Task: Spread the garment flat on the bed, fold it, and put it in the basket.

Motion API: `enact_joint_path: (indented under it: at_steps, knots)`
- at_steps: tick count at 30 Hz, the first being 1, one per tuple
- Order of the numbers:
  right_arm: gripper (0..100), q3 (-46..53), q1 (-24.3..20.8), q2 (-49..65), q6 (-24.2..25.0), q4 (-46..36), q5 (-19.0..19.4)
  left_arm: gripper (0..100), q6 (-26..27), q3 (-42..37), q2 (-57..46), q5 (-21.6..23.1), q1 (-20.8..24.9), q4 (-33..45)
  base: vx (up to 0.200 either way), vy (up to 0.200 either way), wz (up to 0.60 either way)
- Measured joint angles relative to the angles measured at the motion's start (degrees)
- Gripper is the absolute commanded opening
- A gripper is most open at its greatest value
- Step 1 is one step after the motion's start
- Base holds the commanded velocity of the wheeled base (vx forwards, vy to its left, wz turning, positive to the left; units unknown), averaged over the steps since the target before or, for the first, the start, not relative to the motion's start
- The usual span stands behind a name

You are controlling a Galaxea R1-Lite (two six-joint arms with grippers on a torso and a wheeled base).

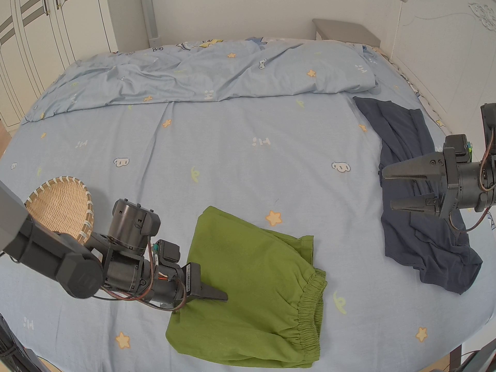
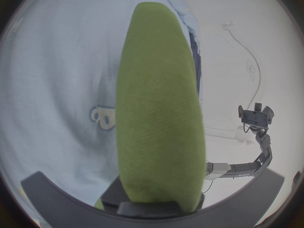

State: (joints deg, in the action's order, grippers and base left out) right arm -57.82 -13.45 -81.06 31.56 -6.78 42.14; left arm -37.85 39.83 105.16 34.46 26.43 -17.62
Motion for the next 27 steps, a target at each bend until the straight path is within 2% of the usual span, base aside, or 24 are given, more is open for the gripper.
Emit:
enact_joint_path:
  at_steps: [6, 14, 17, 27]
  knots:
    - [100, 0.60, 0.15, -0.11, 0.00, -0.39, 0.02, 0, 5.50, 6.50, -2.45, 0.10, -2.93, 17.18, 0.000, 0.000, 0.00]
    - [100, 1.29, 0.13, -0.11, 0.00, -0.68, 0.02, 0, 14.84, 10.25, -8.11, 0.22, -9.57, 26.32, 0.000, 0.000, 0.00]
    - [100, 1.35, 0.09, -0.11, -0.01, -0.72, 0.02, 0, 15.41, 11.39, -9.62, 0.32, -11.00, 28.17, 0.000, 0.000, 0.00]
    - [100, 1.45, -0.30, -0.11, 0.07, -0.77, 0.02, 0, 15.58, 15.19, -12.48, 0.32, -11.80, 35.34, 0.000, 0.200, 0.00]
